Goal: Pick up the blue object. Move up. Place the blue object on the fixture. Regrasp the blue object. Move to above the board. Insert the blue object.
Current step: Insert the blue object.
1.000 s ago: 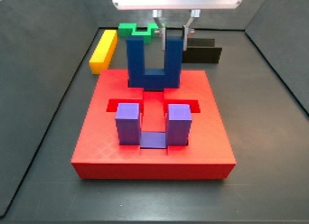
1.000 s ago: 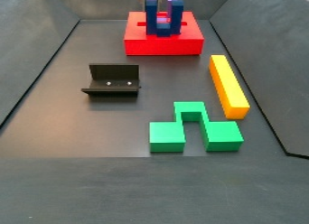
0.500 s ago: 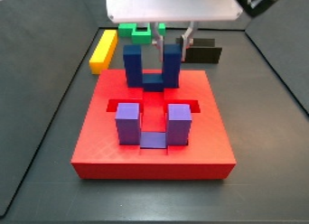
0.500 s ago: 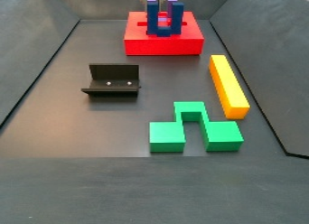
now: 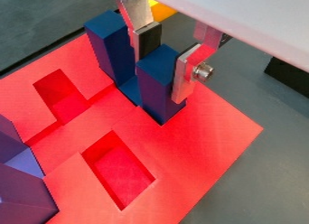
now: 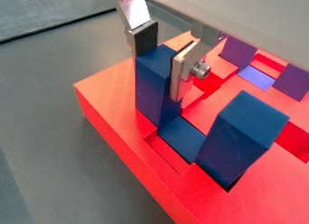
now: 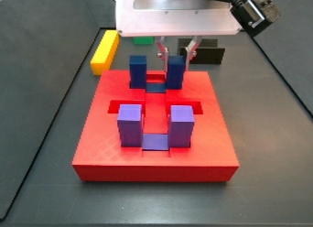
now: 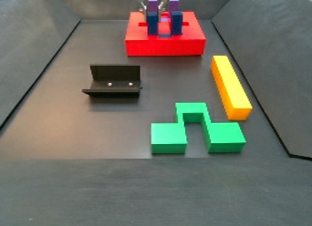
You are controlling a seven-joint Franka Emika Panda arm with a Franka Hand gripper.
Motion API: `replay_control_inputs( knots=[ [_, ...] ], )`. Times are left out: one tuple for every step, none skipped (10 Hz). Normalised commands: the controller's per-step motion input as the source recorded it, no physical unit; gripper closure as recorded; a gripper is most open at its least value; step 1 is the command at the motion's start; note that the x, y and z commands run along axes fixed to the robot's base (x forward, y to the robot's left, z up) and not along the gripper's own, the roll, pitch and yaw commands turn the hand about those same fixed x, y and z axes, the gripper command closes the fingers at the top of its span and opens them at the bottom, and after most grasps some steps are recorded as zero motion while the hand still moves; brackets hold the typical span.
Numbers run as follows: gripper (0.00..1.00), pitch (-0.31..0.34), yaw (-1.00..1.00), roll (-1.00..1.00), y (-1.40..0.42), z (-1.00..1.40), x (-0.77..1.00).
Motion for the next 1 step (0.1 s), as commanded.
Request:
replay_control_inputs(
  knots=[
    [1.00,-0.049,0.01,0.04,0.00,-0.02,-0.15]
  ],
)
